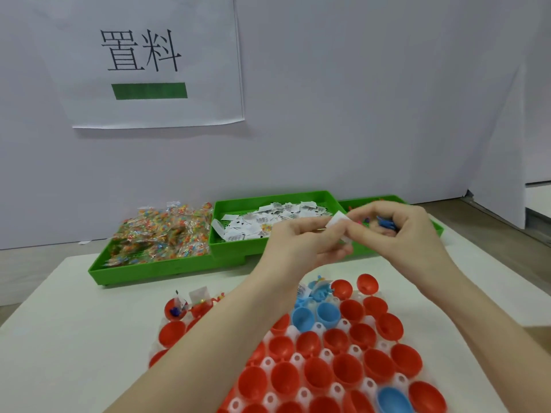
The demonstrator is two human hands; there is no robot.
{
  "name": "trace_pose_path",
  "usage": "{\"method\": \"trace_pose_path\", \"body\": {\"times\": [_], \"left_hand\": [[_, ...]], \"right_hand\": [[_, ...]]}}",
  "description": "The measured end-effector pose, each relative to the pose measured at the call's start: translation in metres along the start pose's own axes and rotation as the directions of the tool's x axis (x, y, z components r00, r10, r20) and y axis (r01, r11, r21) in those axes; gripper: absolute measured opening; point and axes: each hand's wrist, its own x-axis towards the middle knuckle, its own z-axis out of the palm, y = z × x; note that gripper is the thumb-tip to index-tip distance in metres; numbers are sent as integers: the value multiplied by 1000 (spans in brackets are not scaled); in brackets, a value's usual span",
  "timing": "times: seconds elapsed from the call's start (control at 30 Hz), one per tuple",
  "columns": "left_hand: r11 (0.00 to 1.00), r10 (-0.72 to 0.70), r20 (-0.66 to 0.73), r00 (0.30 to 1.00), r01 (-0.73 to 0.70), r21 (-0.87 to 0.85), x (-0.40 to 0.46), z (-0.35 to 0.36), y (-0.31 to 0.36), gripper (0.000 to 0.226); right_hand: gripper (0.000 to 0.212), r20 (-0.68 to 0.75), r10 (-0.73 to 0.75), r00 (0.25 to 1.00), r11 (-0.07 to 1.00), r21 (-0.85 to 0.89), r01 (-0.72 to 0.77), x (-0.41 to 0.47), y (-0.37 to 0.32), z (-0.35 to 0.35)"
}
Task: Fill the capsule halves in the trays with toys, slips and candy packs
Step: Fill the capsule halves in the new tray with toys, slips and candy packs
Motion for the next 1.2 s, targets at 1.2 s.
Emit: {"method": "trace_pose_path", "body": {"times": [1.2], "left_hand": [[898,353,-29,935,-330,291,8,5,-9,14]], "right_hand": [[42,30,78,997,992,-97,-74,6,-10,-13]]}}
